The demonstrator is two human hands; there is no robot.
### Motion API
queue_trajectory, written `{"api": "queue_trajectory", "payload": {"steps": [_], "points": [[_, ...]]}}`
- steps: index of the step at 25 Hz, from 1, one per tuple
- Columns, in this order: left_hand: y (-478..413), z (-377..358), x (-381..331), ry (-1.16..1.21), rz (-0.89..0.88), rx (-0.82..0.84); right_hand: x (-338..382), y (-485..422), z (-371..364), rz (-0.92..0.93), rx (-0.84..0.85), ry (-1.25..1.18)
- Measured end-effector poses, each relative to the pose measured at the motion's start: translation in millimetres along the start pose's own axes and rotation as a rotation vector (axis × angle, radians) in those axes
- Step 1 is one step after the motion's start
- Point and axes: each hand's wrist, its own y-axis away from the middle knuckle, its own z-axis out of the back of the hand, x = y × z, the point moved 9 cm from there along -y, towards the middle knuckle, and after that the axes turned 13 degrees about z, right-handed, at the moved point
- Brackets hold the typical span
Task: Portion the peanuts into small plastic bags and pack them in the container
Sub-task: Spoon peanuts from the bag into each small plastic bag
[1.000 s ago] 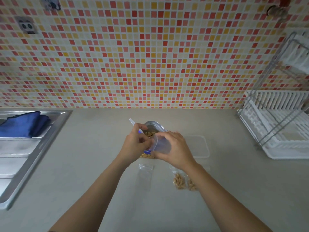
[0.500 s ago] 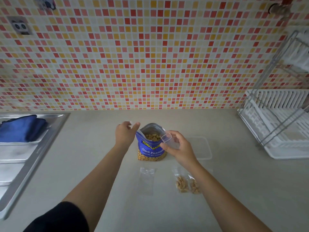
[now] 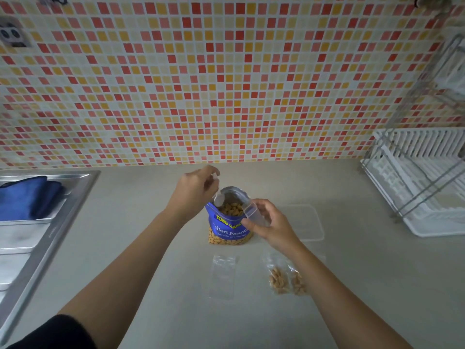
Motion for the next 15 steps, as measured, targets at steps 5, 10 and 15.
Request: {"api": "queue_trajectory", "payload": {"steps": [5,10,15], "points": [[20,-49,4,-0.196,-0.203,0.263,-4,0,2,-0.016,0.015,-0.014],[12,-37,85,0.197,0.672,0.027,-5,2,2,-0.061,0.029,0.009],[21,-53,92,0.485,0.815,0.110,-7,2,3,-0.076,0.028,0.001]]}}
